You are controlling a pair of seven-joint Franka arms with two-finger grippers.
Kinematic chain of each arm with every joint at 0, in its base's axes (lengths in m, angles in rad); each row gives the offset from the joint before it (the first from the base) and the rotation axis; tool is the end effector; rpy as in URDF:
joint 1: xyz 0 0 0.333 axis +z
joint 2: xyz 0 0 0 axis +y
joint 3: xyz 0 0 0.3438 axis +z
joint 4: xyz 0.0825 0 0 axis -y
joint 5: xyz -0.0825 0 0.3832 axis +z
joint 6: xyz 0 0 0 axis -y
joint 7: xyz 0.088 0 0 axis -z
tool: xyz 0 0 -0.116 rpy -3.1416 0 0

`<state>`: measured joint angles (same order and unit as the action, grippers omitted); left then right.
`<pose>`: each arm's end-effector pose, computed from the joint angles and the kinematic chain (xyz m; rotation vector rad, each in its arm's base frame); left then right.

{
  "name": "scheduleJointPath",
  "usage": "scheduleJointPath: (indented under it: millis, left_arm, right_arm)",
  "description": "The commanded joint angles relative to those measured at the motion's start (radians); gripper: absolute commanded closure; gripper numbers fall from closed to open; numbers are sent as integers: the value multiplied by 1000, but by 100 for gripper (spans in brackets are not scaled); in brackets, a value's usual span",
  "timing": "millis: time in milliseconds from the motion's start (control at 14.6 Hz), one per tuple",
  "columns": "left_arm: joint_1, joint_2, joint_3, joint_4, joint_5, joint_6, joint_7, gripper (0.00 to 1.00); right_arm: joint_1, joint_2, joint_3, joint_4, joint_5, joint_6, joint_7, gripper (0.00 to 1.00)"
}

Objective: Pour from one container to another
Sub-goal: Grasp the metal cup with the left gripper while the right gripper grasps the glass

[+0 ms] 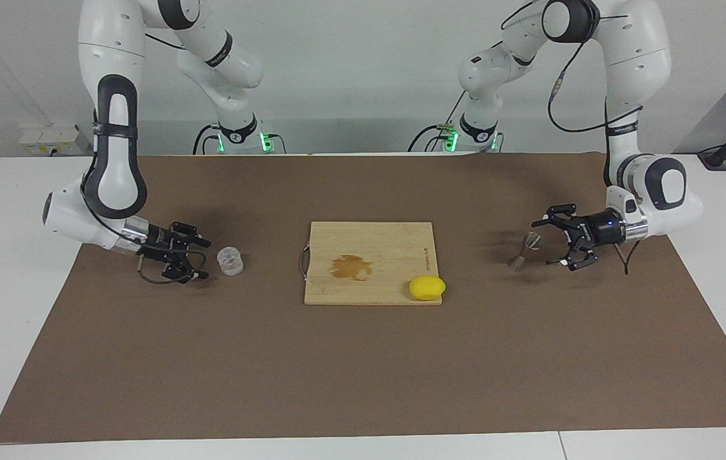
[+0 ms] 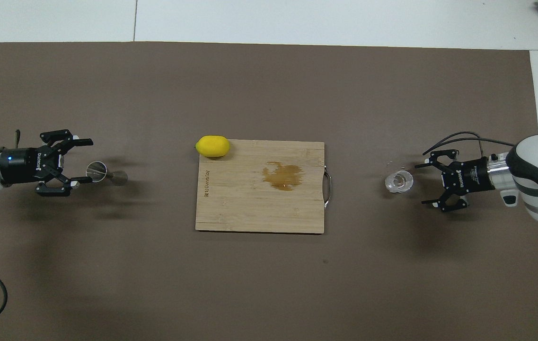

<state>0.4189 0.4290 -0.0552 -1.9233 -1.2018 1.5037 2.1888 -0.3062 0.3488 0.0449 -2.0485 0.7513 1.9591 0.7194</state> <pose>0.5765 0.1007 0.3154 1.4880 -1.1453 1.0169 0.5545 -0.0966 0.2740 -1.9025 1.6593 0.7280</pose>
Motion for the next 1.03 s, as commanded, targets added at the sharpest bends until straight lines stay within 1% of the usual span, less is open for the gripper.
scheduleJointPath:
  millis: [0,137,275,618,824,962]
  left_arm:
    - [28,56,-8,4,-30,-53,98,0]
    - [23,69,-8,-9,-57,-53,141,0]
    - [14,74,-8,-28,-59,-51,190,0]
    - [11,73,-8,-36,-61,-102,201,0]
    - [17,71,-6,-46,-61,-105,203,0]
    - [20,73,-6,-52,-61,-105,238,0]
  right_arm:
    - [4,-7,9,-54,88,46,-70,0]
    - [9,-8,9,-62,108,49,-51,0]
    - [10,-10,9,-65,109,46,-44,0]
    - [42,-11,10,-71,109,43,-46,0]
    - [53,-13,10,-75,111,43,-46,0]
    - [55,-13,10,-76,117,44,-44,0]
